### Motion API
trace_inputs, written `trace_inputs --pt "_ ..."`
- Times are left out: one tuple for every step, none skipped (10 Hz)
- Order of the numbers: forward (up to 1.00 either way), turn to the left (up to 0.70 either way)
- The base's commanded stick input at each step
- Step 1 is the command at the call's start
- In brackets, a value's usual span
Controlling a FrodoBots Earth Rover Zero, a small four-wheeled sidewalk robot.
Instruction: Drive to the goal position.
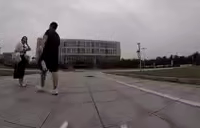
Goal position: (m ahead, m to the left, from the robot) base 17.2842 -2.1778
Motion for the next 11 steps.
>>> trace_inputs --pt "0.7 0.0" --pt "0.7 0.0" --pt "0.7 0.0" --pt "0.7 0.0" --pt "0.7 0.0" --pt "0.7 0.02" --pt "0.7 0.02" --pt "0.7 0.02" --pt "0.7 0.02" --pt "0.7 0.0" --pt "0.7 0.0"
